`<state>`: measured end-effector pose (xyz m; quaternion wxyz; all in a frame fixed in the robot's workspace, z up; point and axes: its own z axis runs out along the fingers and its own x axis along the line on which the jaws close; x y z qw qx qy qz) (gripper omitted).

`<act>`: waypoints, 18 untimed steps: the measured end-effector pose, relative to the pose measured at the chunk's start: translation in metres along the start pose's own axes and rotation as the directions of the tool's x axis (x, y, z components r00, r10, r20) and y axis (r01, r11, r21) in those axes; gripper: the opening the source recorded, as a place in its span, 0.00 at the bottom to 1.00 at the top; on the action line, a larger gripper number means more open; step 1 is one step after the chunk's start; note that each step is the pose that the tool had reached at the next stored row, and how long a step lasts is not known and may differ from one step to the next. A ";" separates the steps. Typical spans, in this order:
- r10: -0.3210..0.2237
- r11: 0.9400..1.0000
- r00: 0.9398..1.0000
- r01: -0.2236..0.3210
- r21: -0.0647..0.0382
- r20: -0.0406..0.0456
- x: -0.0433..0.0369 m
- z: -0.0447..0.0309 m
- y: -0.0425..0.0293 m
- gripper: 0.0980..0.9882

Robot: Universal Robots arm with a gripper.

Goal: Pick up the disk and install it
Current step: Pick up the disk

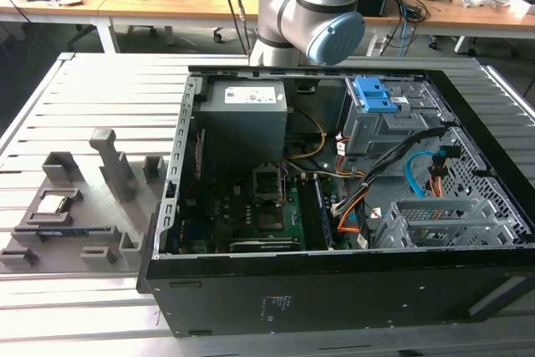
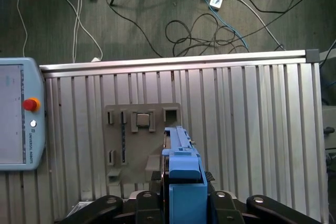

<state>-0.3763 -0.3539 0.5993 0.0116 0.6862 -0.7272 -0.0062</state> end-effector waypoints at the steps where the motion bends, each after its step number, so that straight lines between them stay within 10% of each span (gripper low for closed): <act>1: 0.000 1.000 1.000 0.000 0.000 0.000 0.0000 -0.0011 -0.0002 0.30; 18: 0.000 1.000 1.000 0.000 -0.006 0.000 0.0000 -0.0198 -0.0027 0.30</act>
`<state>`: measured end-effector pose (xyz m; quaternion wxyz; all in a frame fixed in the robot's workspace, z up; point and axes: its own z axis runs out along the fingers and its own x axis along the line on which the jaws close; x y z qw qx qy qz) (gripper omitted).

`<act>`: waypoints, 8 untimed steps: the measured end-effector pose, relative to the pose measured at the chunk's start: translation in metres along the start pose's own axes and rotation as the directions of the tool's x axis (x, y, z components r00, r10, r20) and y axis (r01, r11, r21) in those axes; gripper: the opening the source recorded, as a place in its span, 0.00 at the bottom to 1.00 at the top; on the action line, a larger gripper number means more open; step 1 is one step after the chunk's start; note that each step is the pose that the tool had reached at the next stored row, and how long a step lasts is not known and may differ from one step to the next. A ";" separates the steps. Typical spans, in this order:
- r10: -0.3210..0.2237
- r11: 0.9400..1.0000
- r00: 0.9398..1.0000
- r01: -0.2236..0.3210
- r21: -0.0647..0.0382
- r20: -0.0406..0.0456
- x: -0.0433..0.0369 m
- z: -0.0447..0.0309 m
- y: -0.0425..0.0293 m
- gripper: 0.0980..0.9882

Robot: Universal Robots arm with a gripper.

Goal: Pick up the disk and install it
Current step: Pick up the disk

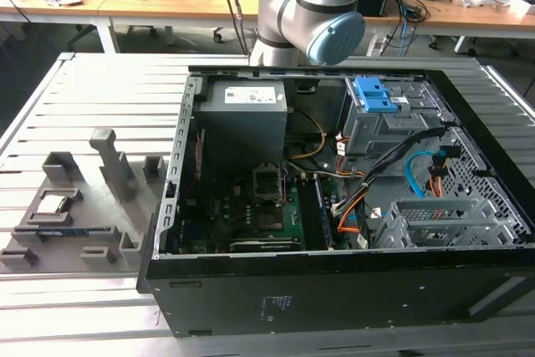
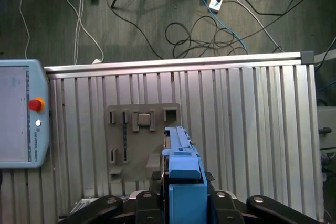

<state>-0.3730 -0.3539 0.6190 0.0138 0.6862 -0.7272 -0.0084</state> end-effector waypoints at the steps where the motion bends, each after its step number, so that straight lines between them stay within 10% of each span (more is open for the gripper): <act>1: 0.000 1.000 1.000 0.000 0.000 0.000 0.0000 -0.0014 -0.0001 0.30; 8: 0.000 1.000 1.000 0.000 -0.001 0.000 0.0000 -0.0073 -0.0003 0.30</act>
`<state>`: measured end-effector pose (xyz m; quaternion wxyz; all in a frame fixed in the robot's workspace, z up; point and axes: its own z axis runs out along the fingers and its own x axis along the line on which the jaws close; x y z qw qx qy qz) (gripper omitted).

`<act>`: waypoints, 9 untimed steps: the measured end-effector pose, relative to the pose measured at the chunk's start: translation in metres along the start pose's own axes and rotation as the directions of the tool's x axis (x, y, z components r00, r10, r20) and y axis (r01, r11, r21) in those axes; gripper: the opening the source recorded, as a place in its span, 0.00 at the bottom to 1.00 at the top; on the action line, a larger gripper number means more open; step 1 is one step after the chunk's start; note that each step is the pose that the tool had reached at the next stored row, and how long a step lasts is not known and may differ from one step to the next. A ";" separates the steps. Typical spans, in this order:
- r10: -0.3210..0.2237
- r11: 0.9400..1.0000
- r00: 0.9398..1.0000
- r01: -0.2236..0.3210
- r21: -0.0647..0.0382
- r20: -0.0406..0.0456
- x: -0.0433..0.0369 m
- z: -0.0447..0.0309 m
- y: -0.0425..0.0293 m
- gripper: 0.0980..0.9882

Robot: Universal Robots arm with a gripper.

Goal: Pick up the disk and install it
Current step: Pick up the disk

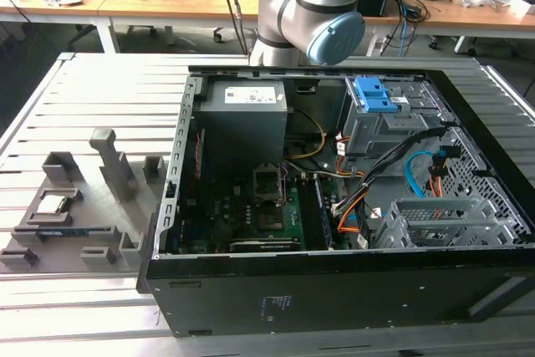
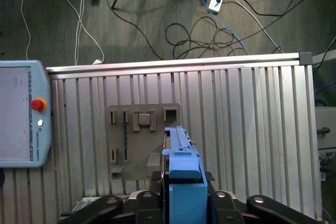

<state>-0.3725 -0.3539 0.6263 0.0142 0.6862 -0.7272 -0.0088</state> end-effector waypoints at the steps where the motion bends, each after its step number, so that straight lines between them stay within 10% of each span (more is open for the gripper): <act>1: 0.000 1.000 1.000 0.000 0.000 0.000 0.0000 0.0001 0.0000 0.30; 5: 0.000 1.000 1.000 0.000 0.000 0.000 0.0000 -0.0001 -0.0022 0.30; 9: 0.000 1.000 1.000 0.000 0.000 0.000 -0.0014 -0.0009 -0.0243 0.30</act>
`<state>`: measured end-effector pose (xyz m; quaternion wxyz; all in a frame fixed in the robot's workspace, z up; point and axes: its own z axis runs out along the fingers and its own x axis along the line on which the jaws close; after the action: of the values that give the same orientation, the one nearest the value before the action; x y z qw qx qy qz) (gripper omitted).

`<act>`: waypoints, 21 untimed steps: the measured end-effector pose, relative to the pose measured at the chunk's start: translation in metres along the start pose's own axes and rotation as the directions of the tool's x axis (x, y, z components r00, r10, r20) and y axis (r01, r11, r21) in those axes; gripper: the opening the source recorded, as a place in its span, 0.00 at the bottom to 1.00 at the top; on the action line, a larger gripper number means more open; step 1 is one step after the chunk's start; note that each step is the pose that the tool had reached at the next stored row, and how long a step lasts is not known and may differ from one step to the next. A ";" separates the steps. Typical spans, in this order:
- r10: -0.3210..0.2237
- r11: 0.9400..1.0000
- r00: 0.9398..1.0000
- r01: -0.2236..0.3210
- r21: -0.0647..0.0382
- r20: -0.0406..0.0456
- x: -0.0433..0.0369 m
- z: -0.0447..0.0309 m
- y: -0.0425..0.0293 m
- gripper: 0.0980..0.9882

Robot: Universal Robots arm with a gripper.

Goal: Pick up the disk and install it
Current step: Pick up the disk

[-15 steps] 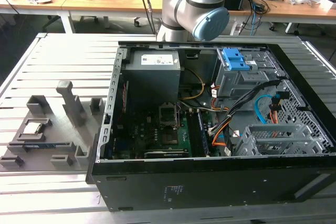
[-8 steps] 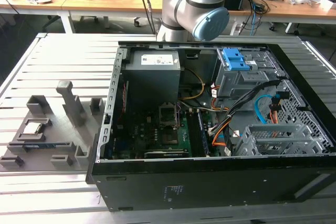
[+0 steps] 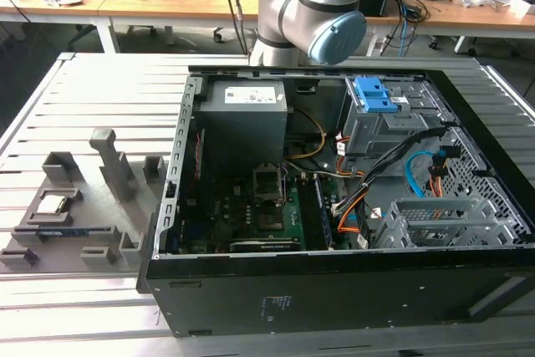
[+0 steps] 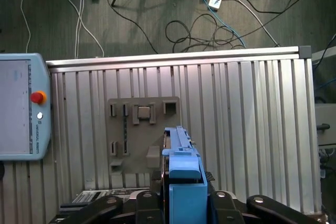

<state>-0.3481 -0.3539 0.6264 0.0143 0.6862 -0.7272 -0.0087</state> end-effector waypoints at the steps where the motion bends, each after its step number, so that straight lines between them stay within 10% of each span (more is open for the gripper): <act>1: 0.000 1.000 1.000 0.000 0.000 0.000 -0.0002 -0.0001 -0.0034 0.30; 21: 0.000 1.000 1.000 0.000 0.000 0.000 -0.0047 -0.0026 -0.0811 0.30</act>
<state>-0.2668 -0.3539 0.6263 0.0143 0.6862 -0.7272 -0.0087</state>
